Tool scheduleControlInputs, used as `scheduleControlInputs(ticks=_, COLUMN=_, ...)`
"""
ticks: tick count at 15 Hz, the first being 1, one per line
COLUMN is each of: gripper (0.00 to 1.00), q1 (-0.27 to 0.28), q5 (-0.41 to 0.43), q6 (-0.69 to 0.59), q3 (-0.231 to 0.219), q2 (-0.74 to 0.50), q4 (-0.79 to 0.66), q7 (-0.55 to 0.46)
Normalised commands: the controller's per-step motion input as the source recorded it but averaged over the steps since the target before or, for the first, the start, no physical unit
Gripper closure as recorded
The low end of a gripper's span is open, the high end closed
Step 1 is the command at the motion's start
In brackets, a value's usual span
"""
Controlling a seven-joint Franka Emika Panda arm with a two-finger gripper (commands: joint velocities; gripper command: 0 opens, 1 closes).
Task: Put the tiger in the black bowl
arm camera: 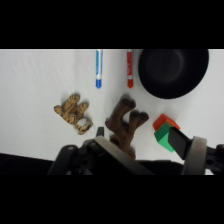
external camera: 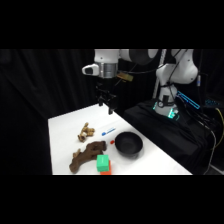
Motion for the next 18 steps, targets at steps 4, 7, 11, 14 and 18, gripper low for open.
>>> scheduleControlInputs(ticks=4, gripper=0.00, q1=-0.129, q5=0.270, q6=-0.08, q3=-0.084, q2=0.43, q4=0.57, q7=-0.62)
scheduleControlInputs(ticks=7, gripper=0.00, q1=-0.161, q5=0.241, q6=-0.17, q3=-0.010, q2=0.45, q4=0.62, q7=-0.80)
scheduleControlInputs(ticks=11, gripper=0.00, q1=-0.142, q5=-0.033, q6=-0.16, q3=0.005, q2=0.36, q4=0.53, q7=-0.57)
scheduleControlInputs(ticks=14, gripper=0.00, q1=-0.097, q5=-0.214, q6=0.02, q3=-0.011, q2=0.32, q4=0.40, q7=-0.37)
scheduleControlInputs(ticks=18, gripper=0.00, q1=-0.052, q5=-0.177, q6=0.04, q3=-0.002, q2=0.38, q4=0.40, q7=-0.24)
